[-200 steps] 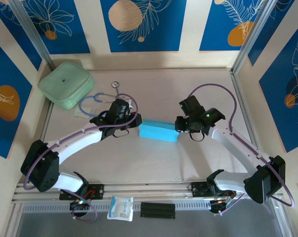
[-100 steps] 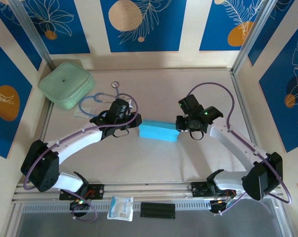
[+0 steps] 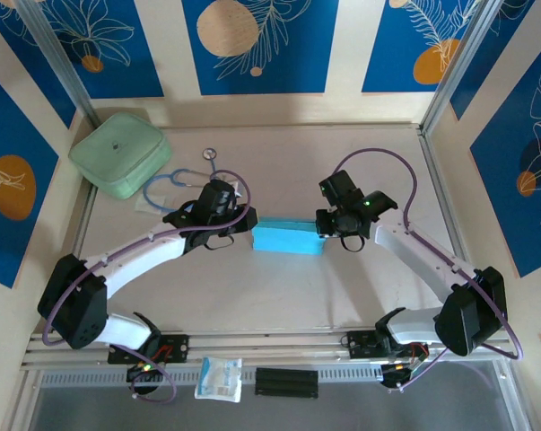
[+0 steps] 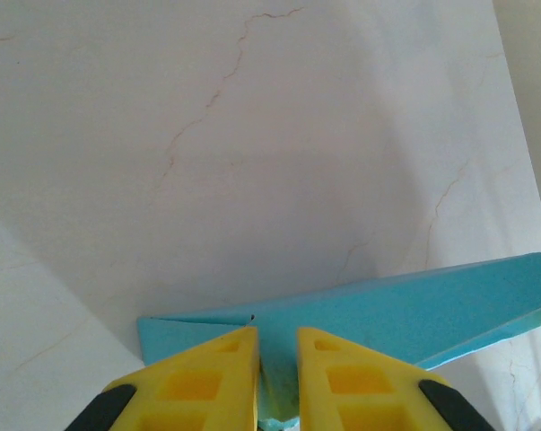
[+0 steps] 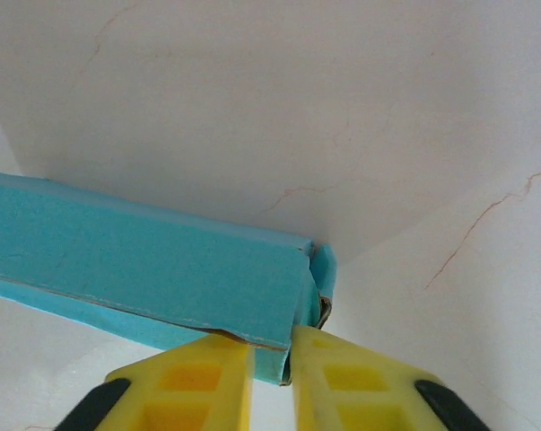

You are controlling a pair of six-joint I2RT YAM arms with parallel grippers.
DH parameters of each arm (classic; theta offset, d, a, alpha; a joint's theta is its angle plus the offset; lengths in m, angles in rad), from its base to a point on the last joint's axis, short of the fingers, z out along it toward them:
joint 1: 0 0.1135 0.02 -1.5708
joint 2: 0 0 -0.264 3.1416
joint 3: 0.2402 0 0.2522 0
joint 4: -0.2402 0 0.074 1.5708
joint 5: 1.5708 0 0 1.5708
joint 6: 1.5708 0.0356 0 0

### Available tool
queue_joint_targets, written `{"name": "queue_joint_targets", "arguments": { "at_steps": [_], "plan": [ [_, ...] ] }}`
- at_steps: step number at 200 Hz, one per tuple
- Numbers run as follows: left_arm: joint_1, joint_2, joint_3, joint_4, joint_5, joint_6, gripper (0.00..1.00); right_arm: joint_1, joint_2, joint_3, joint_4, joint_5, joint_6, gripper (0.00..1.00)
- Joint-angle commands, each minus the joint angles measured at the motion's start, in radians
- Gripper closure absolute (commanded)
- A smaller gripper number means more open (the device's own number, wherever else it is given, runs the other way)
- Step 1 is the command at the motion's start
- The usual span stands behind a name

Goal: Fold the paper box

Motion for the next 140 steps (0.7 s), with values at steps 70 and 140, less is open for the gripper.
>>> {"name": "queue_joint_targets", "arguments": {
  "at_steps": [70, 140],
  "plan": [
    [-0.003, 0.022, -0.004, -0.095, 0.003, 0.008, 0.83, -0.008, -0.045, -0.027, -0.022, 0.042, 0.056, 0.97],
    [-0.01, 0.034, 0.007, -0.086, 0.013, 0.01, 0.83, -0.104, -0.077, -0.121, -0.063, -0.084, 0.134, 0.95]
  ]
}}
